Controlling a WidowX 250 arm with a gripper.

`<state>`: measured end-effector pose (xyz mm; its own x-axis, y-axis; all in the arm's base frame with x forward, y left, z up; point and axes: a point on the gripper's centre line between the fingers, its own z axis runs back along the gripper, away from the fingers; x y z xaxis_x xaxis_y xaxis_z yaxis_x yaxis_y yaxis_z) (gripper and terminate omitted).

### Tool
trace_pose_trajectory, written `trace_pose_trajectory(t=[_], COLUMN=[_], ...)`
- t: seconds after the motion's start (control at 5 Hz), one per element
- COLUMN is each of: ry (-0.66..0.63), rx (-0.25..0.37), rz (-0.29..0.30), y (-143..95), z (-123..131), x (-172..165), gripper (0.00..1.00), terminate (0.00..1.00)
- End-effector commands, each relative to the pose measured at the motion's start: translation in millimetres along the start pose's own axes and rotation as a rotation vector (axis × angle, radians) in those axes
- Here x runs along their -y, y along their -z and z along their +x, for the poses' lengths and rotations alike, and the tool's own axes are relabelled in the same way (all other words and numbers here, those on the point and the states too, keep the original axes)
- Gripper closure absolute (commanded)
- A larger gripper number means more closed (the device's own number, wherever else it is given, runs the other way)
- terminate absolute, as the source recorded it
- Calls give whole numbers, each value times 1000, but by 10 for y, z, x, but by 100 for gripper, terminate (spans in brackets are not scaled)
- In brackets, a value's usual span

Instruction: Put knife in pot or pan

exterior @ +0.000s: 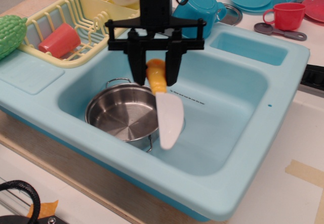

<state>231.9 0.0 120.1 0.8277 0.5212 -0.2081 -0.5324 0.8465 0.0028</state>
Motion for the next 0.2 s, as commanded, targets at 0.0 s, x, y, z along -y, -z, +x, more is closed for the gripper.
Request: trace_pose_trajectory(t=[0.0], ry=[-66], rx=[17], rz=[-23], y=[-69], z=[-85], x=[-274], gripper=[100], terminate=[100])
